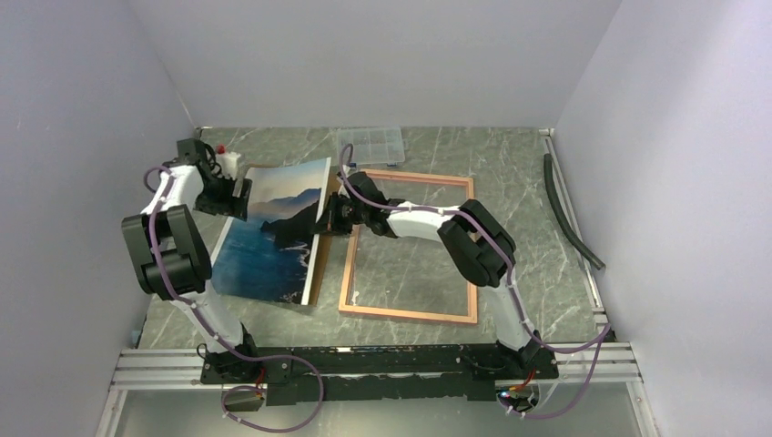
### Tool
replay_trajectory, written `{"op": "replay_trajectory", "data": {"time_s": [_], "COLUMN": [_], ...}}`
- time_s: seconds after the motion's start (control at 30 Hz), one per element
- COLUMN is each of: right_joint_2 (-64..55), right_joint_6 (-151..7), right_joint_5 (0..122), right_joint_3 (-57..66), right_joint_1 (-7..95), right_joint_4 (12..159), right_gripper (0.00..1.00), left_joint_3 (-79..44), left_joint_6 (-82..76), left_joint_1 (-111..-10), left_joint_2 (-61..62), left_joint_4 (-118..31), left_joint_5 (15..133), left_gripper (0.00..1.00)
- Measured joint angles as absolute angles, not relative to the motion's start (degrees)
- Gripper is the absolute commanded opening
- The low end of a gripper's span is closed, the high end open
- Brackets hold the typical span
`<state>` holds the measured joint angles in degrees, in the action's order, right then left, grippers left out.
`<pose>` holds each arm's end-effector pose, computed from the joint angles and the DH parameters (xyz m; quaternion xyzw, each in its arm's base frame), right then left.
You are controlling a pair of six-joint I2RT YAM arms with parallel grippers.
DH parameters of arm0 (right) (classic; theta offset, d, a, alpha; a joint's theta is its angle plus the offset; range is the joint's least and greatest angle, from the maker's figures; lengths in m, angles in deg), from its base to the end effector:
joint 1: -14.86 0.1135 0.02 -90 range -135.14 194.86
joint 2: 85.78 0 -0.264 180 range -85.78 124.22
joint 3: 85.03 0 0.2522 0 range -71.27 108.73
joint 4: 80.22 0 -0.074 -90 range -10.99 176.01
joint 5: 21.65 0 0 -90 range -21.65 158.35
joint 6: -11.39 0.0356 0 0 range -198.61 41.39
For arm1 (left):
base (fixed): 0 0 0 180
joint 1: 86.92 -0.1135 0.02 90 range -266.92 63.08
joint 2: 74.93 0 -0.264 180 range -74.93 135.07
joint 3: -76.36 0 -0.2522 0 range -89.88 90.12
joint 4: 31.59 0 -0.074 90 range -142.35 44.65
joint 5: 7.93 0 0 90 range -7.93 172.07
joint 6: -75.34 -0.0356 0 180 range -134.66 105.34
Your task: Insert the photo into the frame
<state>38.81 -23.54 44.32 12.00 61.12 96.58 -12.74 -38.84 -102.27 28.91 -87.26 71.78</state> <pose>0.3248 0.3604 0.1597 -0.0373 0.8557 0.4886 0.1664 0.3572 0.0915 0.2118 0.0919 0.9745 -0.0204 0.2037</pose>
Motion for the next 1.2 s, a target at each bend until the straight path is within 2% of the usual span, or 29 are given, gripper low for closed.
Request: {"op": "replay_trajectory", "data": {"time_s": [0.17,0.33,0.53,0.7,0.9,1.1,1.2], "right_joint_2": [31.45,13.92,-8.42,-17.34,-19.41,-9.97,-6.13], "right_joint_6": [-29.44,-39.17,-48.32,-51.63,-52.04,-51.21,-50.93], "right_joint_5": [46.18,51.64,63.95,78.81,95.05,108.4,111.83], "right_joint_3": [11.49,11.54,12.96,17.11,22.66,33.79,35.45], "right_joint_1": [60.18,58.85,57.51,57.36,57.32,58.5,59.76], "right_joint_4": [89.46,75.16,55.4,36.58,21.11,8.94,5.77], "right_gripper": [0.0,0.0,0.0,0.0,0.0,0.0,0.0], "left_joint_3": [-6.51,-4.78,-5.37,-7.27,-7.69,-8.34,-8.39], "left_joint_6": [-38.76,-38.56,-37.82,-37.77,-37.64,-37.64,-37.64], "left_joint_1": [-104.61,-105.05,-104.87,-104.74,-104.28,-103.17,-102.77], "left_joint_2": [26.98,24.16,23.46,23.46,23.46,23.46,23.46], "left_joint_4": [-91.18,-92.29,-92.9,-92.97,-93.01,-92.9,-92.9], "left_joint_5": [71.24,70.71,69.84,69.84,69.75,69.82,69.84], "left_gripper": [0.94,0.94,0.94,0.94,0.94,0.94,0.94]}}
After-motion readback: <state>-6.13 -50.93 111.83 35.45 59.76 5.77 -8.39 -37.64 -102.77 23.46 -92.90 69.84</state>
